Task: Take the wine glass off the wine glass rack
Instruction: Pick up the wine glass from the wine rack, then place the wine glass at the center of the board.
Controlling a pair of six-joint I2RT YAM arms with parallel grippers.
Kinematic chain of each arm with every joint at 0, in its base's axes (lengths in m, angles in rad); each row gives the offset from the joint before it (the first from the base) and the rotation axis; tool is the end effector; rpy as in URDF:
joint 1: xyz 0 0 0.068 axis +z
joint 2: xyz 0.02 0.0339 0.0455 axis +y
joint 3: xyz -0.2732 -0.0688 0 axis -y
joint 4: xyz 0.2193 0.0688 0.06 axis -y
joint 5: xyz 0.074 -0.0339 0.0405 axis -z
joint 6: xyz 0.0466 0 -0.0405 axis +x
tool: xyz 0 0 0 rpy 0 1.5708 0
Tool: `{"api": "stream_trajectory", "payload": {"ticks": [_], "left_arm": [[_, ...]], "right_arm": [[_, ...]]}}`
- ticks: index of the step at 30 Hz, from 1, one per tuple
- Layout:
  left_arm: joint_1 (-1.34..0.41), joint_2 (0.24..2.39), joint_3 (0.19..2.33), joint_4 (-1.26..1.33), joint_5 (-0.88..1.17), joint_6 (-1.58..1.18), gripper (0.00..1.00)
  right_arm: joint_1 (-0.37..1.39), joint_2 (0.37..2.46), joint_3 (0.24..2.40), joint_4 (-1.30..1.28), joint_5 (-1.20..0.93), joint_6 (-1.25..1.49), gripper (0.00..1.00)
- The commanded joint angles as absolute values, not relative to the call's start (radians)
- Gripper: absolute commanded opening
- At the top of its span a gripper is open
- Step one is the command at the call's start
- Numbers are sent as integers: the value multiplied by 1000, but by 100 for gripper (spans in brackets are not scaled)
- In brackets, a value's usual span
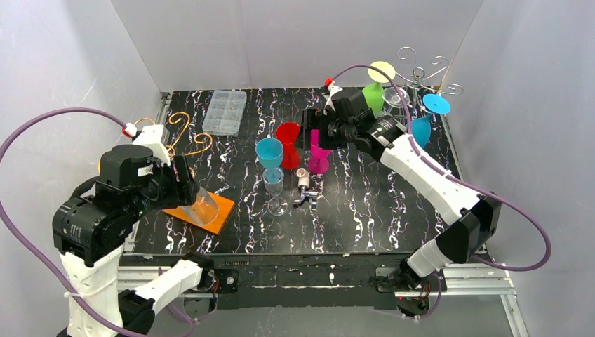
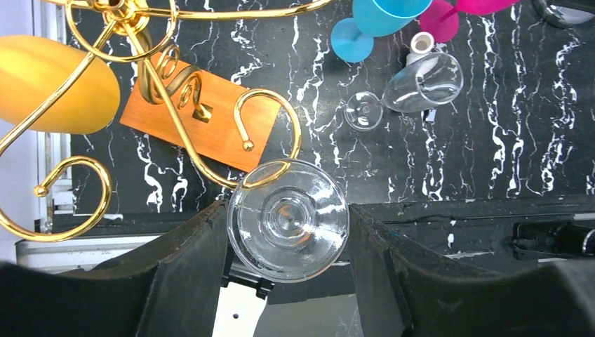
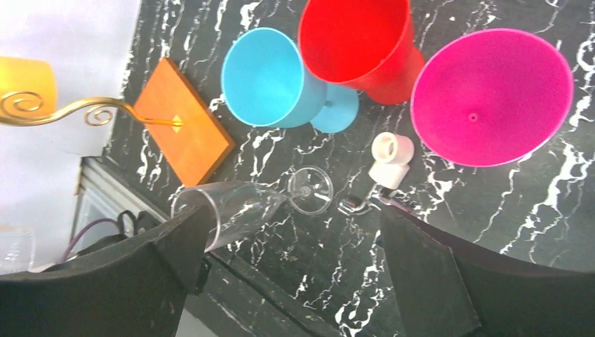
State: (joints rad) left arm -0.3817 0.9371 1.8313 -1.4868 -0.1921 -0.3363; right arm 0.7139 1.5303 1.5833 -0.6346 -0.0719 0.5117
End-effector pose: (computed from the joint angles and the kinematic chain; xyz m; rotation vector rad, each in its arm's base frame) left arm 0.0479 -0.0097 0.4753 -0.0616 2.1575 -0.2086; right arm 0.2438 0.2156 0.3918 -0.2713 2.2409 0.7665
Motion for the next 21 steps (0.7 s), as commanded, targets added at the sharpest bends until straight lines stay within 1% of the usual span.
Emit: {"api": "stream_trajectory", "payload": {"ticks": [1, 4, 6, 11, 16, 21], "left_arm": [[-379, 956, 1880, -1434, -139, -336, 23], [-380, 971, 1890, -1425, -121, -339, 23], [-379, 979, 1896, -1416, -109, -343, 23], [-379, 997, 1914, -1394, -81, -353, 23], [-379, 1013, 1911, -1367, -57, -364, 23], [-379, 1020, 1903, -1338, -47, -376, 22]], "right_arm": [[718, 1460, 1545, -517, -161, 583, 100], [718, 1431, 1497, -437, -247, 658, 100], [726, 1408, 1445, -334, -310, 731, 100], [805, 1377, 1344, -161, -345, 914, 100], [882, 1342, 1198, 72, -328, 1133, 100], [944, 1312, 1035, 316, -256, 1351, 100]]}}
